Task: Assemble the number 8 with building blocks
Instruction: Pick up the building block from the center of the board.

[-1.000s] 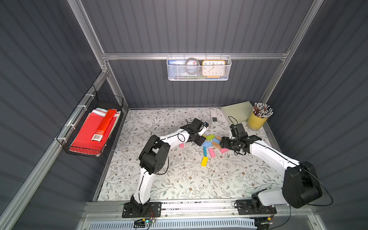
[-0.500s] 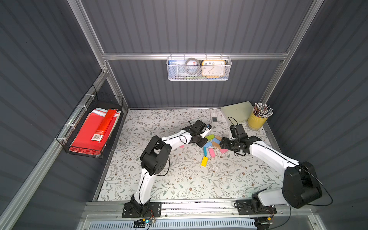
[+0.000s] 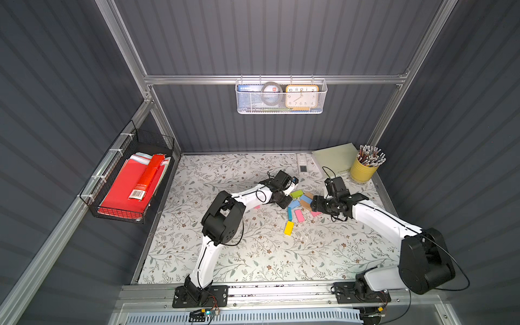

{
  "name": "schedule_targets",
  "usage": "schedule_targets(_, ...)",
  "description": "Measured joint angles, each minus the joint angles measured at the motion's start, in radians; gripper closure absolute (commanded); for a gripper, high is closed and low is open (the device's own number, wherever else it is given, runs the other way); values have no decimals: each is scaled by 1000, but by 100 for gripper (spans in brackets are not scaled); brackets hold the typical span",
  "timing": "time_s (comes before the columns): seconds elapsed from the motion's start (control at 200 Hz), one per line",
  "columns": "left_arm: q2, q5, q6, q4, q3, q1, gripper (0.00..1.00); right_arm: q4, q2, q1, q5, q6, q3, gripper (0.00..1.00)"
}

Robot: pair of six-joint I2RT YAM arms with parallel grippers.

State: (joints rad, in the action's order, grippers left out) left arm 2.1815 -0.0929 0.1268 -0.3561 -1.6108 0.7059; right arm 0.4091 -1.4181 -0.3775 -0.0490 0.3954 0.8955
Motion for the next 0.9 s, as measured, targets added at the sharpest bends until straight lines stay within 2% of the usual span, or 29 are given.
schedule_targets(0.095,2,-5,1,0,-2,0,57,-1,0,0,0,0,-3,29)
schedule_targets(0.18,2,-14,8,-2,-2,0,47,-2,0,0,0,-1,-4,29)
schedule_targets(0.275,2,-20,12,-3,-1,3,44,-3,0,0,0,-3,-4,29)
schedule_targets(0.39,2,-20,12,-2,0,3,46,-6,0,0,0,-3,-4,29)
schedule_targets(0.565,6,-19,16,-21,0,3,56,-6,0,0,-4,-3,-4,29)
schedule_targets(0.9,12,-18,17,-39,-2,19,57,-16,0,0,-4,-3,-10,29)
